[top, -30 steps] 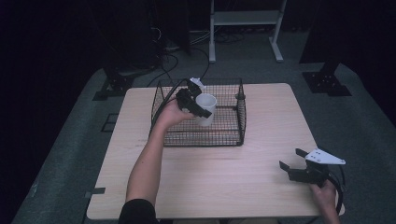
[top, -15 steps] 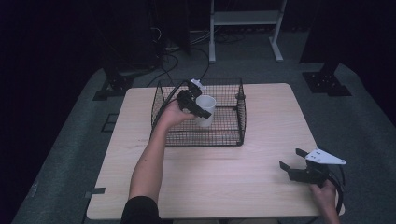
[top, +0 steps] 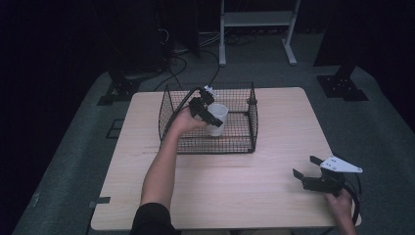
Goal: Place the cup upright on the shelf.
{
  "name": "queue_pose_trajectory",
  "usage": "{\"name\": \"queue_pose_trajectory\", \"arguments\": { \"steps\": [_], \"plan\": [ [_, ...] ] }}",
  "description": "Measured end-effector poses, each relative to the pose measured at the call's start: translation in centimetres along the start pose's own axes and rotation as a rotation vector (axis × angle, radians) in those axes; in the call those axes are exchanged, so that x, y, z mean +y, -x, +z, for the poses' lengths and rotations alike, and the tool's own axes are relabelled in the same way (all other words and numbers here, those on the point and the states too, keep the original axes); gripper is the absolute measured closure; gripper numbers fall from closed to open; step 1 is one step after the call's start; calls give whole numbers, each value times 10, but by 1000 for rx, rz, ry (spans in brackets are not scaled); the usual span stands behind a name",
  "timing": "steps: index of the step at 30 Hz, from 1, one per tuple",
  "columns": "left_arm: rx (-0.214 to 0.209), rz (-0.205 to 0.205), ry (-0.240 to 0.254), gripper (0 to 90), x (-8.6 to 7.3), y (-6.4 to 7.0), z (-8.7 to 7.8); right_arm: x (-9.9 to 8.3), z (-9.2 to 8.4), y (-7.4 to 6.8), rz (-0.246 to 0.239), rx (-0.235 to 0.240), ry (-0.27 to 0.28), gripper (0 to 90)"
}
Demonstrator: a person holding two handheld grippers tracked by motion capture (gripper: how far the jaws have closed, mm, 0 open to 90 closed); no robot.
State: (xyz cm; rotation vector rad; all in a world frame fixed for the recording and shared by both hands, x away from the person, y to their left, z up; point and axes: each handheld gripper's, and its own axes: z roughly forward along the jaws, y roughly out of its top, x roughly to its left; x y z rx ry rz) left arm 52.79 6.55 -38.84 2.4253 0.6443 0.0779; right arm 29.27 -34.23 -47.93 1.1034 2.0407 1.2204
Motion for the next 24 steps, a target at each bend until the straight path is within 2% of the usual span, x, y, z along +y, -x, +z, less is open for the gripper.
{"name": "queue_pose_trajectory", "arguments": {
  "steps": [10,15,22,24],
  "plan": [
    [-4,1,-43,210,-3,-1,11,0,0,0,1,0,0,131],
    [-8,4,-40,209,-5,-1,10,0,0,0,1,0,0,131],
    [-6,-5,-63,207,-7,-1,8,0,0,0,1,0,1,131],
    [-1,7,-66,207,-9,0,8,0,0,0,1,0,1,131]
  ]
}}
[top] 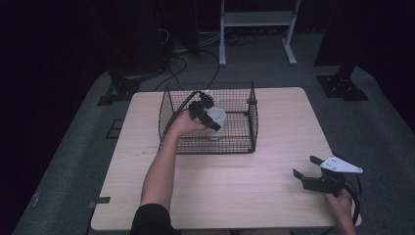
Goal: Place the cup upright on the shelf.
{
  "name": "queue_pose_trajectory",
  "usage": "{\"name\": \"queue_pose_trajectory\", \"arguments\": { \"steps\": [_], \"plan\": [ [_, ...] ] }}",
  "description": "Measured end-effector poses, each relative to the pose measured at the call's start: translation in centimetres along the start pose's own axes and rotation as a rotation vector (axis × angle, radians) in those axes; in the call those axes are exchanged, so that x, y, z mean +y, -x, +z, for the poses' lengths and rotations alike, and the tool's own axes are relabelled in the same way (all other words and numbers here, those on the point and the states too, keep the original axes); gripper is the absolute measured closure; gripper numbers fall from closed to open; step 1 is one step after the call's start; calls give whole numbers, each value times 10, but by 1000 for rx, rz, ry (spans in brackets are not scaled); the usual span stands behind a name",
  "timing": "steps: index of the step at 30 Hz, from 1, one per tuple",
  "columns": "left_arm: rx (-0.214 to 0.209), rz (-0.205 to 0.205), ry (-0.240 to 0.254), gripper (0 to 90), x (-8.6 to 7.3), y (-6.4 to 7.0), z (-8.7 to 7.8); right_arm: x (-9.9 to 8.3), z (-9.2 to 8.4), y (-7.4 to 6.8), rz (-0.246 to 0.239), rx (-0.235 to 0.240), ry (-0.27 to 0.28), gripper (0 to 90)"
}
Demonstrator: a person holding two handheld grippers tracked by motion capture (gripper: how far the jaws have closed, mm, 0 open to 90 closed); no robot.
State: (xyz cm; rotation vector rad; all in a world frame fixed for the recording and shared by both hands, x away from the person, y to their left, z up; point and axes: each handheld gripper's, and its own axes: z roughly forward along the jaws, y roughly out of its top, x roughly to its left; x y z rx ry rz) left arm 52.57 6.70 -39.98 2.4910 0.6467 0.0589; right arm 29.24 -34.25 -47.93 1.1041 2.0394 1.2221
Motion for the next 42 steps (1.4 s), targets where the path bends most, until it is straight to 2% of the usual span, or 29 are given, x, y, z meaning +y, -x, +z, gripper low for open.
{"name": "queue_pose_trajectory", "arguments": {
  "steps": [8,14,18,23,26,33,42],
  "plan": [
    [-5,-11,6,204,-3,0,-1,0,0,0,0,2,2,131],
    [-1,1,4,204,-5,2,-2,0,0,1,0,1,2,131],
    [-7,-5,3,199,-7,2,-2,0,0,0,-1,0,1,131],
    [-20,4,5,183,-8,3,-4,0,0,0,0,-1,2,131],
    [-17,3,13,137,-7,5,-5,0,0,0,0,-1,0,131],
    [9,18,29,90,-4,9,-14,0,0,0,1,-1,-1,131],
    [50,28,82,76,-3,13,-32,0,0,0,1,-1,-1,131]
  ]
}}
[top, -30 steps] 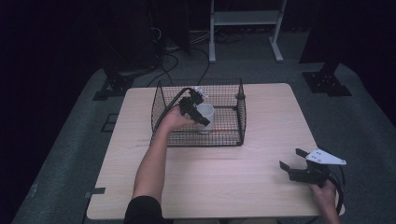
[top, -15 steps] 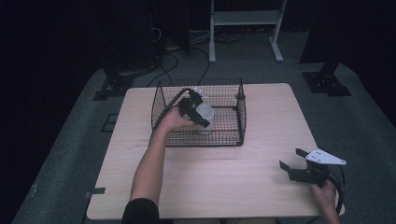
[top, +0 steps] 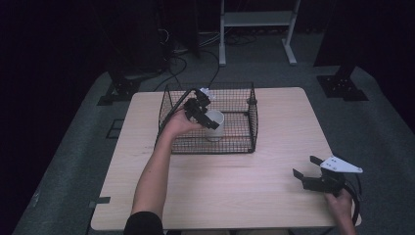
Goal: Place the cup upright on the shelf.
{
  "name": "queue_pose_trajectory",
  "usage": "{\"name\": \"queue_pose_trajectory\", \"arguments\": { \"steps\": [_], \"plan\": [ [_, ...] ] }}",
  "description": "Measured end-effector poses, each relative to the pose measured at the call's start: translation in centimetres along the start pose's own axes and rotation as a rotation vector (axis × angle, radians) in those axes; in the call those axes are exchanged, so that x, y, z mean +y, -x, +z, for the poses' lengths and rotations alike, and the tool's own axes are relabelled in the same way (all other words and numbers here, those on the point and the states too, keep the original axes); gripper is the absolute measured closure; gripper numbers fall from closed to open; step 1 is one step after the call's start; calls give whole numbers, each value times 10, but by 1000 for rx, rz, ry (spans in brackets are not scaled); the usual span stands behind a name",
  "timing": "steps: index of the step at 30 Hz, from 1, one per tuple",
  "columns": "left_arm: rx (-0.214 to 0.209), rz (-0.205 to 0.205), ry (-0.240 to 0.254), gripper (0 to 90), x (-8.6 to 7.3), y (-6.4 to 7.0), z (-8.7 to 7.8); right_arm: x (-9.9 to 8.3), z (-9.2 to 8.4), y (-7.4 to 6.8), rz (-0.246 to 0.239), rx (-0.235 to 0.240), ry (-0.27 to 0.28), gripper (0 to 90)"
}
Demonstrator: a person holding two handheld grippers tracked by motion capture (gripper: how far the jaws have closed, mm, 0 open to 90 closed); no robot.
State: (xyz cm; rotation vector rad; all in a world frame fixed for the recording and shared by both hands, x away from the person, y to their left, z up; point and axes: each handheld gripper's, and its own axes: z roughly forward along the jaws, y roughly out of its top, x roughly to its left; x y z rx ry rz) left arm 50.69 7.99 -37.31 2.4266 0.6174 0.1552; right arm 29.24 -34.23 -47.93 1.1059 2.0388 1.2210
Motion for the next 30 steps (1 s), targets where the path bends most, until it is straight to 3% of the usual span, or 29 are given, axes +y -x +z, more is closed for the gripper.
{"name": "queue_pose_trajectory", "arguments": {
  "steps": [14,30],
  "plan": [
    [28,18,79,77,2,10,-22,0,0,0,1,-1,0,131],
    [61,34,132,76,-16,28,-55,0,0,0,1,-2,-2,131]
  ]
}}
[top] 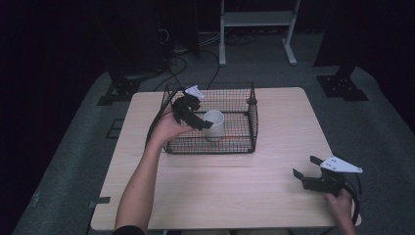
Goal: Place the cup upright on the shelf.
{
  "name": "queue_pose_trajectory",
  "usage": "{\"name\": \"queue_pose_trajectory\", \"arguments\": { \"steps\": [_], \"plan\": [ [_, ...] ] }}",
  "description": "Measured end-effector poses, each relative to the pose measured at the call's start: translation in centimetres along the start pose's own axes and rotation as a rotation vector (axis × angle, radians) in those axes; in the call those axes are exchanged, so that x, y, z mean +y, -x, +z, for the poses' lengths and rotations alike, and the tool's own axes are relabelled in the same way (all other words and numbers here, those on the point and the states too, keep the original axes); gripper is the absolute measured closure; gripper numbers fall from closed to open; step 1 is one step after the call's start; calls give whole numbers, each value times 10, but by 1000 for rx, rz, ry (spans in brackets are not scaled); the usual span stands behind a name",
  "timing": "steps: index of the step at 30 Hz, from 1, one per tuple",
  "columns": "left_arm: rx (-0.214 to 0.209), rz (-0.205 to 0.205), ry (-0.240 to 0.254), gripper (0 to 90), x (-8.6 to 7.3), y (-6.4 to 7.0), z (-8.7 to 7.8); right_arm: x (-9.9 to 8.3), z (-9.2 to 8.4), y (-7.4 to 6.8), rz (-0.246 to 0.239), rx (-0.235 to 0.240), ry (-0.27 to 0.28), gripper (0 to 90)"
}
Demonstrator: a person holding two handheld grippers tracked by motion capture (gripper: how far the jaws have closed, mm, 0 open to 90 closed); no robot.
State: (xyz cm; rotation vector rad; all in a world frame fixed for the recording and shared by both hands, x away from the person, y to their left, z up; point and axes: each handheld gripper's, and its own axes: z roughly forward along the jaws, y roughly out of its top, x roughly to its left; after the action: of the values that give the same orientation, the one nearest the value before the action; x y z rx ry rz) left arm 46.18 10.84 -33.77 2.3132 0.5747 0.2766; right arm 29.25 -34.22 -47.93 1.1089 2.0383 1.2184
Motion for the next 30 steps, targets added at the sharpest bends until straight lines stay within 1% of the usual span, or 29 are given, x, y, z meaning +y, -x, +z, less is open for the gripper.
{"name": "queue_pose_trajectory", "arguments": {
  "steps": [1,2,3,4,5,6,7,8,9,11,13,15,17,19,21,22,28,30],
  "plan": [
    [-3,-2,13,77,-1,2,-2,0,0,0,-1,0,-1,131],
    [0,-3,14,79,-1,3,-4,0,0,0,-1,0,-1,131],
    [12,-3,17,79,-2,5,-6,0,0,0,-1,0,-1,131],
    [10,-5,21,79,-3,6,-7,0,0,0,-1,0,-1,131],
    [-2,-10,27,79,-4,7,-9,0,0,0,0,0,-2,131],
    [1,-15,31,79,-6,8,-10,0,0,0,-1,0,-2,131],
    [8,-14,32,79,-7,10,-11,0,0,0,-1,0,-1,131],
    [7,-12,35,79,-8,11,-12,0,0,0,-2,-1,-2,131],
    [1,-12,41,79,-10,13,-14,0,0,0,-2,0,-2,131],
    [-21,-21,71,79,-12,17,-17,0,0,0,-3,-1,-3,131],
    [-34,-20,78,79,-13,20,-19,0,0,0,-3,-1,-3,131],
    [-24,-4,78,79,-13,26,-22,0,0,0,-5,-1,-4,131],
    [-27,2,88,79,-13,30,-24,0,1,0,-7,-1,-3,131],
    [-19,20,89,79,-12,36,-27,0,1,-1,-8,-2,-5,131],
    [-24,23,93,79,-13,40,-29,0,1,-1,-8,-3,-6,131],
    [-21,32,91,79,-13,42,-30,0,1,-1,-9,-3,-6,131],
    [-19,45,97,79,-18,52,-35,0,1,0,-5,-4,-5,131],
    [1,61,89,79,-20,55,-35,0,1,0,-6,-3,-6,131]
  ]
}}
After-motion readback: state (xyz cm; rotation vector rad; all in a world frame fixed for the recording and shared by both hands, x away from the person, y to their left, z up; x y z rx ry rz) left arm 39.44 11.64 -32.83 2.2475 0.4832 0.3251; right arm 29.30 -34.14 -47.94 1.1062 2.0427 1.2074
